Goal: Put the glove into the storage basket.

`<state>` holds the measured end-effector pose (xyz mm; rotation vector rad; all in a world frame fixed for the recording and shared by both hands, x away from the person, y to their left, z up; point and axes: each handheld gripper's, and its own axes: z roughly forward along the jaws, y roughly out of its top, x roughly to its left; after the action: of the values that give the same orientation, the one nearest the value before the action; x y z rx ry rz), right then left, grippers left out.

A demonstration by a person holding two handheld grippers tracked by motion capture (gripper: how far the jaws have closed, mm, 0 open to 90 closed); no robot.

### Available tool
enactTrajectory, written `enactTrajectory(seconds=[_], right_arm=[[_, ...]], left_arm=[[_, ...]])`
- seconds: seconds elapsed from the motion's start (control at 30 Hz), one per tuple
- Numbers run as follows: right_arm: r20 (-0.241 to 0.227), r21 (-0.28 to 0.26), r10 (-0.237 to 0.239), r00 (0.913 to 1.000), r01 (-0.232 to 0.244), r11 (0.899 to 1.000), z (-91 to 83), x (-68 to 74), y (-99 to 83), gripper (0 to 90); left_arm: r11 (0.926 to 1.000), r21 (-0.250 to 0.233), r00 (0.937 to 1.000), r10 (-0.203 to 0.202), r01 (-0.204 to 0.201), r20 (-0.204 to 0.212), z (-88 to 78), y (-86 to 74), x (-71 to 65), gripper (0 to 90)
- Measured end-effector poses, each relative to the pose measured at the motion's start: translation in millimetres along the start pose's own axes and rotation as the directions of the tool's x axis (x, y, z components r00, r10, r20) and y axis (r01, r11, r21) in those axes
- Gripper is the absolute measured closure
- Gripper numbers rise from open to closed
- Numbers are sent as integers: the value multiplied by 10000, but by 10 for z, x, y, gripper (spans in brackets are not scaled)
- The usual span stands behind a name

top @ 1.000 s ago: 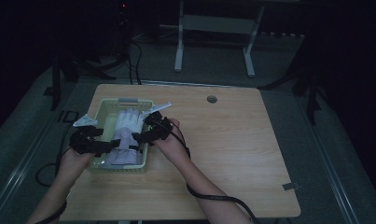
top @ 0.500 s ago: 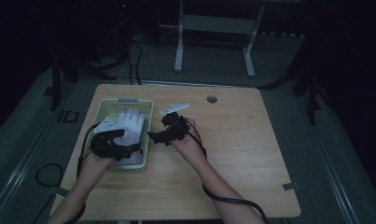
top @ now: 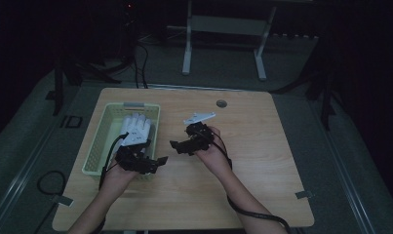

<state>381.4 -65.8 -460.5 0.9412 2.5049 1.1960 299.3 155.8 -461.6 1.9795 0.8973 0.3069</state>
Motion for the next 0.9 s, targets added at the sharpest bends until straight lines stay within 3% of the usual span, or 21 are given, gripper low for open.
enactTrajectory(seconds=[0.27, 0.43, 0.9], right_arm=[[313, 19, 220, 9993, -220, 9998, -166, -203, -208, 141], [408, 43, 277, 9988, -279, 9996, -230, -271, -330, 141], [502, 40, 307, 9983, -309, 9995, -286, -410, -719, 140]], left_arm=[[9992, 139, 9984, 366, -372, 430, 195, 1, -206, 112], [9976, 274, 9961, 621, -639, 619, 326, -10, -319, 112], [9933, 693, 9871, 822, -924, 1373, 659, -192, -528, 112]])
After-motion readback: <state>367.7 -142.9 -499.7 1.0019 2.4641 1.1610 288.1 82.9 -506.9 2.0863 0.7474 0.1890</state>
